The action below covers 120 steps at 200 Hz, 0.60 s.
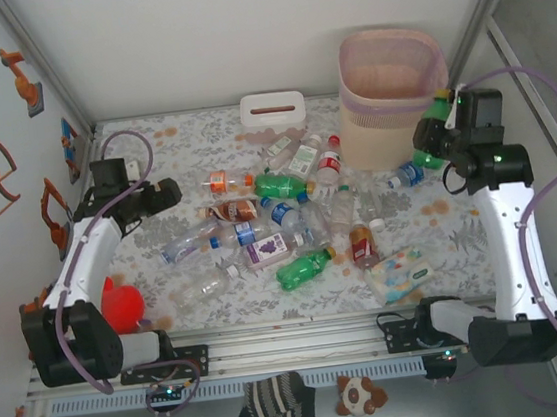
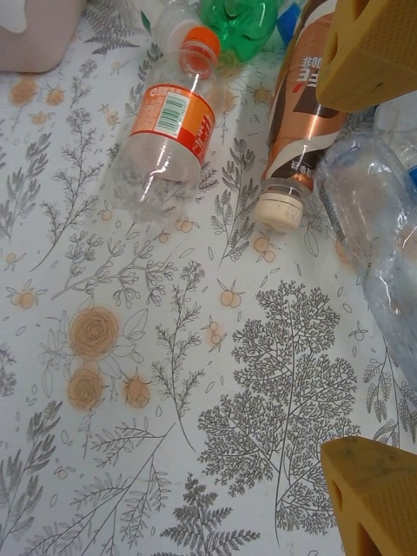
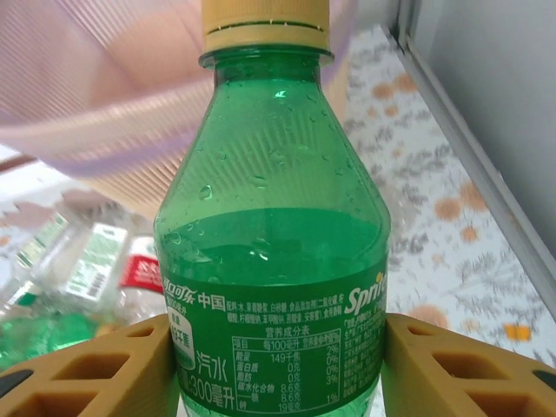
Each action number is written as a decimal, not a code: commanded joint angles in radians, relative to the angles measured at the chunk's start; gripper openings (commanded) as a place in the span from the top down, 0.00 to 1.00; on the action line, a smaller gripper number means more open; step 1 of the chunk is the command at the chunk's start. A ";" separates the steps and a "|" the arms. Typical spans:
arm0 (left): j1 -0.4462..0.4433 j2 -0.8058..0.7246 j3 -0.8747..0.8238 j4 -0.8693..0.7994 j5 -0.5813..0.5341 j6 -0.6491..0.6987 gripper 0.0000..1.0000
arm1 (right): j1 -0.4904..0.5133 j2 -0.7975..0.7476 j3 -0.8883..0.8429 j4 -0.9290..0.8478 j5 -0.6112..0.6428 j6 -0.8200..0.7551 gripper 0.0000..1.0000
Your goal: Put the plastic bottles in the bin
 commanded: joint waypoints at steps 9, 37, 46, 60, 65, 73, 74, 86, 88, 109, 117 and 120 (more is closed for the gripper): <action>0.005 -0.063 -0.028 0.026 -0.035 0.020 0.04 | 0.011 0.088 0.141 0.055 -0.052 -0.015 0.44; 0.008 -0.095 -0.041 0.035 -0.073 0.021 0.04 | 0.017 0.218 0.312 0.072 -0.080 -0.021 0.44; 0.010 -0.104 -0.049 0.039 -0.081 0.021 0.04 | 0.020 0.258 0.360 0.082 -0.083 -0.023 0.44; 0.008 -0.113 -0.055 0.042 -0.084 0.023 0.04 | 0.022 0.321 0.424 0.101 -0.079 -0.025 0.44; 0.009 -0.117 -0.057 0.043 -0.086 0.022 0.04 | 0.022 0.342 0.445 0.105 -0.078 -0.025 0.44; 0.009 -0.119 -0.058 0.041 -0.091 0.024 0.04 | 0.023 0.378 0.482 0.112 -0.080 -0.023 0.44; 0.008 -0.119 -0.058 0.041 -0.092 0.024 0.04 | 0.023 0.382 0.486 0.113 -0.080 -0.023 0.44; 0.008 -0.125 -0.057 0.038 -0.102 0.026 0.04 | 0.023 0.432 0.538 0.126 -0.087 -0.016 0.44; 0.008 -0.125 -0.057 0.038 -0.105 0.026 0.04 | 0.023 0.438 0.545 0.130 -0.088 -0.017 0.44; 0.008 -0.139 -0.065 0.043 -0.121 0.029 0.04 | 0.027 0.514 0.600 0.173 -0.082 -0.019 0.44; 0.008 -0.147 -0.069 0.047 -0.124 0.030 0.04 | 0.028 0.542 0.611 0.191 -0.083 -0.023 0.43; 0.008 -0.150 -0.071 0.050 -0.125 0.031 0.04 | 0.028 0.551 0.613 0.199 -0.083 -0.026 0.43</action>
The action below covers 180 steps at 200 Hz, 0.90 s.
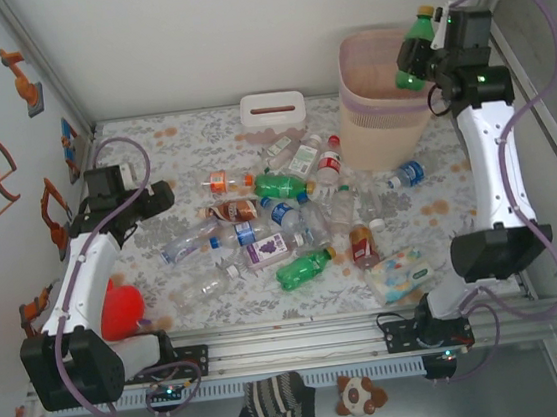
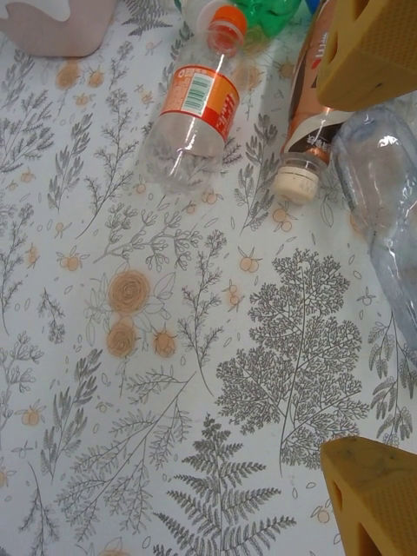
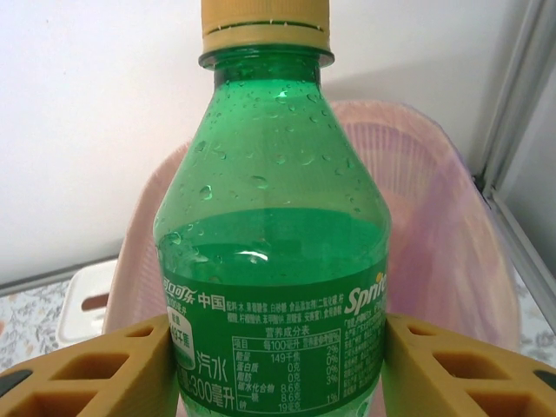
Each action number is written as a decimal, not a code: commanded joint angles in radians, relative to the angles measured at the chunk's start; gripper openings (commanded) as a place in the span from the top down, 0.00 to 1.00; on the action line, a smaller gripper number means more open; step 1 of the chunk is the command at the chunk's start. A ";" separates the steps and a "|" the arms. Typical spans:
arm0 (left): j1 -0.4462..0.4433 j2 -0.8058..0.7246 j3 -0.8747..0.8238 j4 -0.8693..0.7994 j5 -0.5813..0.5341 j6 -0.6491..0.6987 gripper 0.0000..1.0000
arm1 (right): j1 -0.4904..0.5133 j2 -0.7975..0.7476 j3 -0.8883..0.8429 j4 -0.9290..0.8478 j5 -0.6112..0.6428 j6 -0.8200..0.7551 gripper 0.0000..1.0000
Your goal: Put the plastic bottles in the bin
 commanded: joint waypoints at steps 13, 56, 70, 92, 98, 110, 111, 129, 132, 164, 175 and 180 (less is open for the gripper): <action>0.006 -0.046 -0.020 0.020 -0.029 0.026 0.04 | 0.009 0.115 0.083 0.091 -0.011 -0.029 0.43; 0.002 -0.077 -0.035 0.029 -0.044 0.025 0.04 | 0.021 0.307 0.251 0.054 -0.032 -0.059 0.43; 0.002 -0.084 -0.040 0.036 -0.045 0.026 0.04 | 0.026 0.362 0.301 0.034 -0.035 -0.063 0.43; 0.000 -0.085 -0.042 0.039 -0.044 0.023 0.04 | 0.032 0.427 0.341 0.021 -0.039 -0.064 0.43; 0.000 -0.084 -0.042 0.037 -0.043 0.024 0.04 | 0.035 0.441 0.346 0.019 -0.041 -0.062 0.43; 0.000 -0.082 -0.040 0.036 -0.042 0.024 0.04 | 0.039 0.468 0.355 0.018 -0.048 -0.062 0.43; 0.000 -0.082 -0.040 0.036 -0.041 0.024 0.04 | 0.039 0.470 0.355 0.018 -0.049 -0.063 0.43; -0.002 -0.081 -0.042 0.033 -0.042 0.024 0.04 | 0.049 0.514 0.370 0.004 -0.060 -0.061 0.43; -0.003 -0.081 -0.041 0.033 -0.043 0.024 0.04 | 0.050 0.523 0.376 -0.002 -0.062 -0.062 0.43; -0.005 -0.084 -0.042 0.027 -0.043 0.026 0.04 | 0.064 0.604 0.422 -0.054 -0.071 -0.071 0.43; -0.005 -0.087 -0.041 0.022 -0.046 0.034 0.04 | 0.067 0.628 0.435 -0.075 -0.074 -0.076 0.43; -0.005 -0.086 -0.039 0.017 -0.054 0.036 0.04 | 0.067 0.637 0.441 -0.086 -0.074 -0.079 0.43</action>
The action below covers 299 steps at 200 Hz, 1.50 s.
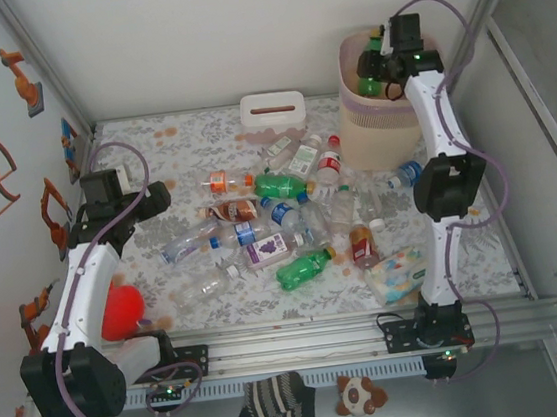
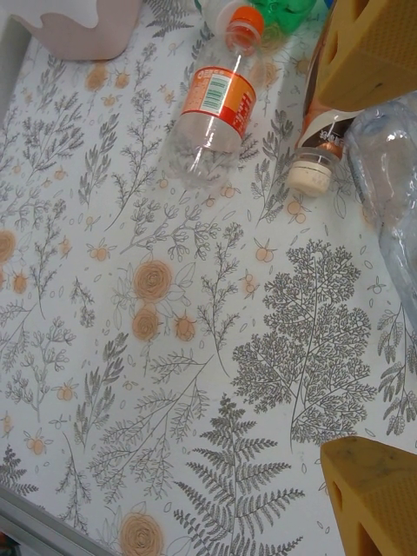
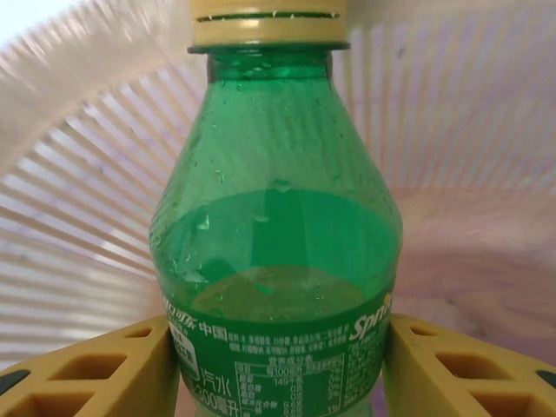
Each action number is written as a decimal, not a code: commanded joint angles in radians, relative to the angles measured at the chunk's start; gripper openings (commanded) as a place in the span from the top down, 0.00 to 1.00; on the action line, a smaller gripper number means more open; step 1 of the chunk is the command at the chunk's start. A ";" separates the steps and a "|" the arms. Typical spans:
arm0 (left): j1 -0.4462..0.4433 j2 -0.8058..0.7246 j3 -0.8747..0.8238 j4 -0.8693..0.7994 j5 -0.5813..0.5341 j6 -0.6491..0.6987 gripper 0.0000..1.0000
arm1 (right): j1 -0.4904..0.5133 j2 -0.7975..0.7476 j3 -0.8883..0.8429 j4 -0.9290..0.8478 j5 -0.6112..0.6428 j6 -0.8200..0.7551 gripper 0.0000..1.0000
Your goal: Put the plastic bottles in the bin
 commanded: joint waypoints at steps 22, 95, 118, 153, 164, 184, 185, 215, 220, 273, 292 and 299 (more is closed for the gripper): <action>-0.003 -0.024 -0.005 -0.029 -0.045 0.040 0.04 | 0.012 0.077 0.058 -0.110 -0.021 -0.042 0.43; -0.007 -0.032 -0.011 -0.017 -0.007 0.048 0.04 | 0.012 0.204 0.119 -0.325 -0.054 -0.125 0.43; -0.007 -0.027 -0.008 -0.018 -0.007 0.048 0.04 | 0.012 0.235 0.118 -0.336 -0.060 -0.138 0.43; -0.007 -0.022 -0.009 -0.017 -0.007 0.045 0.04 | 0.012 0.281 0.120 -0.339 -0.074 -0.142 0.42; -0.007 -0.019 -0.007 -0.018 -0.007 0.044 0.04 | 0.013 0.288 0.121 -0.339 -0.078 -0.142 0.42; -0.007 -0.014 -0.005 -0.023 -0.007 0.045 0.04 | 0.012 0.289 0.119 -0.340 -0.085 -0.139 0.36; -0.007 -0.014 -0.005 -0.023 -0.007 0.045 0.04 | 0.012 0.289 0.120 -0.341 -0.086 -0.138 0.36; -0.007 -0.012 -0.005 -0.021 -0.005 0.045 0.04 | 0.012 0.257 0.120 -0.341 -0.079 -0.137 0.29; -0.007 -0.010 -0.005 -0.020 0.000 0.045 0.04 | 0.012 0.249 0.122 -0.341 -0.077 -0.136 0.29; -0.006 -0.003 -0.003 -0.018 0.013 0.043 0.04 | 0.012 0.142 0.128 -0.347 -0.062 -0.141 0.28; -0.007 -0.004 -0.004 -0.018 0.018 0.042 0.04 | 0.012 0.092 0.122 -0.352 -0.042 -0.146 0.28; -0.007 -0.002 -0.005 -0.015 0.021 0.040 0.04 | 0.012 0.073 0.119 -0.354 -0.031 -0.146 0.28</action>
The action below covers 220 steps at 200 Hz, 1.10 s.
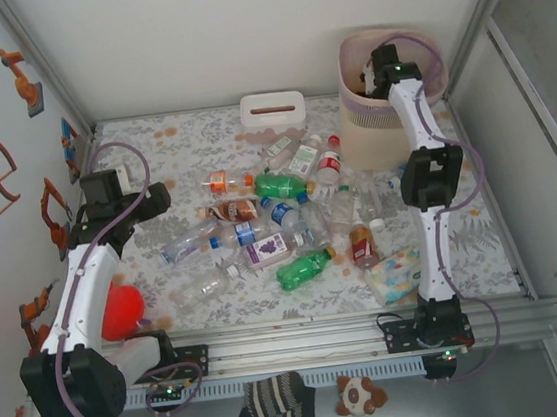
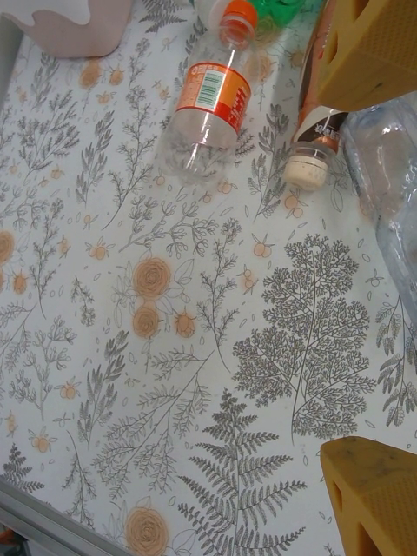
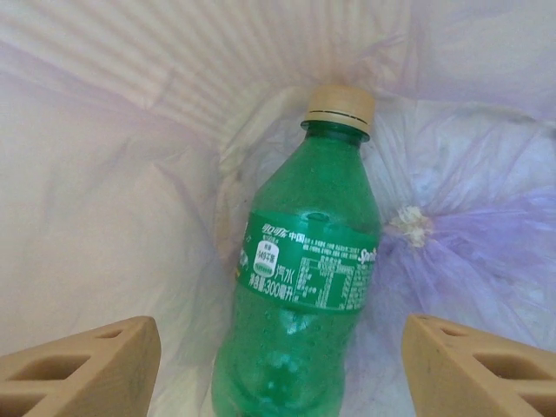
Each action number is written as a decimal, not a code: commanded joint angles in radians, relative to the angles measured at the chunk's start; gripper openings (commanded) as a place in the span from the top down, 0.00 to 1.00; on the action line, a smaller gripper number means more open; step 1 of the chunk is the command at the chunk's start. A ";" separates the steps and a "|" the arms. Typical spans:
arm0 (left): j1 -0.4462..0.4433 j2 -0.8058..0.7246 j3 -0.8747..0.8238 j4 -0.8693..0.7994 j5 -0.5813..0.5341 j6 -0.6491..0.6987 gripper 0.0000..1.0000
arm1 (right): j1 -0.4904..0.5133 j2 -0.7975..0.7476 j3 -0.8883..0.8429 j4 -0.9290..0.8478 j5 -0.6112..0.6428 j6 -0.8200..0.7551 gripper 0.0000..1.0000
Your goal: Put the plastic bottles in the bin
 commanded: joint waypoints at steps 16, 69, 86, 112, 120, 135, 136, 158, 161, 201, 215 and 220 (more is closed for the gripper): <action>-0.006 0.010 -0.002 -0.011 0.035 0.014 0.04 | 0.004 -0.177 0.001 -0.032 0.051 -0.014 0.28; -0.005 0.020 0.000 -0.007 0.056 0.008 0.04 | 0.004 -0.333 -0.053 -0.028 0.082 -0.004 0.28; -0.005 0.023 0.002 -0.007 0.058 0.006 0.04 | 0.002 -0.383 -0.072 -0.017 0.095 0.005 0.29; -0.004 0.022 0.002 -0.006 0.062 0.007 0.04 | 0.000 -0.470 -0.113 0.007 0.105 0.026 0.29; -0.005 0.022 0.002 -0.006 0.063 0.005 0.04 | -0.001 -0.499 -0.133 0.016 0.110 0.032 0.29; -0.004 0.023 0.002 -0.006 0.063 0.005 0.04 | -0.006 -0.560 -0.186 0.037 0.123 0.049 0.30; -0.005 0.022 0.002 -0.006 0.063 0.005 0.04 | -0.006 -0.565 -0.190 0.039 0.125 0.051 0.30; -0.004 0.024 0.003 -0.006 0.065 0.004 0.04 | -0.026 -0.684 -0.328 0.092 0.167 0.098 0.31; -0.004 0.023 0.003 -0.007 0.066 0.004 0.04 | -0.030 -0.701 -0.348 0.103 0.168 0.103 0.31; -0.004 0.027 0.002 0.000 0.087 -0.004 0.04 | -0.122 -0.932 -0.647 0.219 0.153 0.167 0.32; -0.002 0.033 0.004 0.002 0.096 -0.009 0.04 | -0.159 -1.004 -0.740 0.247 0.163 0.182 0.32; -0.002 0.036 0.005 0.002 0.102 -0.010 0.04 | -0.171 -1.027 -0.771 0.254 0.164 0.185 0.32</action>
